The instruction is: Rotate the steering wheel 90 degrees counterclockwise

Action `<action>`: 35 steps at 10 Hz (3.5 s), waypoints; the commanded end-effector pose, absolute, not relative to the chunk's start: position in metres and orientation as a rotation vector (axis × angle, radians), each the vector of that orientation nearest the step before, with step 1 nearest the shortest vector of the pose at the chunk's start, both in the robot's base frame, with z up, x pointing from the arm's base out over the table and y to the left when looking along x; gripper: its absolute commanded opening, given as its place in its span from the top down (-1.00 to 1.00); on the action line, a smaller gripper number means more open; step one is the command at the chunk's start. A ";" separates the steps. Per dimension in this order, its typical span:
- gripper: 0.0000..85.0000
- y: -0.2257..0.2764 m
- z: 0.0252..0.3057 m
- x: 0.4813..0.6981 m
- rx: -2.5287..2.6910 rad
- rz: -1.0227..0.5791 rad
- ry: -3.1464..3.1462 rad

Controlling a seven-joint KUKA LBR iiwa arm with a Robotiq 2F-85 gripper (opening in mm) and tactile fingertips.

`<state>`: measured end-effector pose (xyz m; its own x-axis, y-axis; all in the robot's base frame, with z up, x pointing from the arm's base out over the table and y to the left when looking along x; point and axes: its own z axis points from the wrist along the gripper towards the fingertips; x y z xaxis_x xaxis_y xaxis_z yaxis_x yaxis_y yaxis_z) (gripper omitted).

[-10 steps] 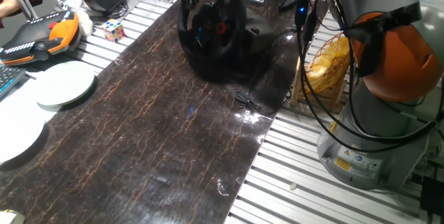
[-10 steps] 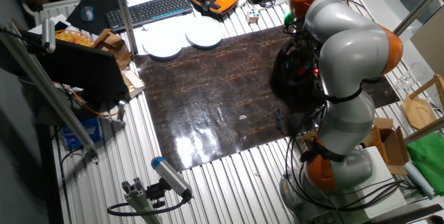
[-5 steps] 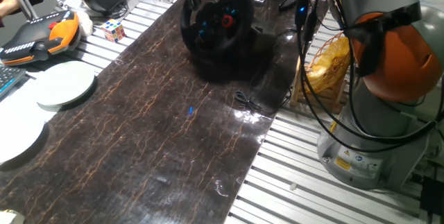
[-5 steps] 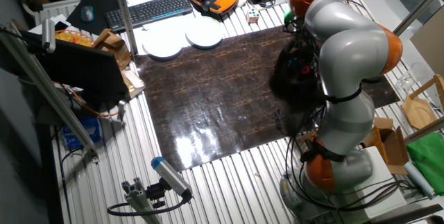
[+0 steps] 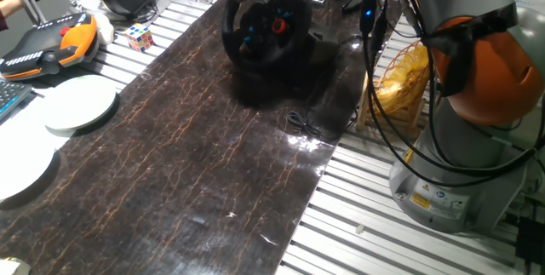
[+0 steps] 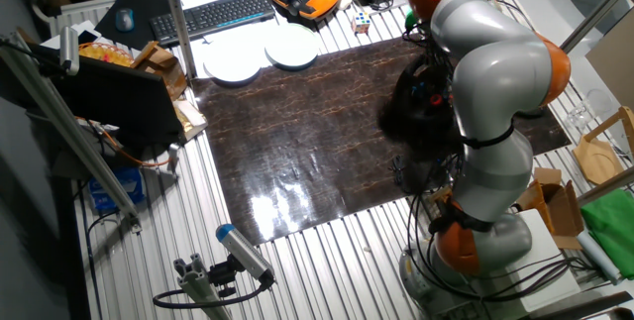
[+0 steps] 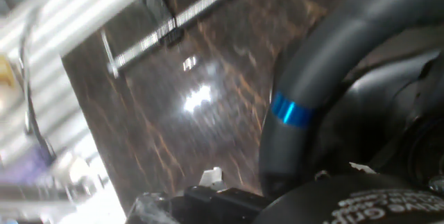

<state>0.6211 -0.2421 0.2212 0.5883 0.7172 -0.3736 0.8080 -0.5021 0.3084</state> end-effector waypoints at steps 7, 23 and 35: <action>-0.72 -0.263 0.247 0.610 2.463 -0.327 0.938; -0.13 -0.269 0.256 0.579 2.517 -0.335 0.435; 0.73 -0.272 0.239 0.583 2.577 -0.262 0.592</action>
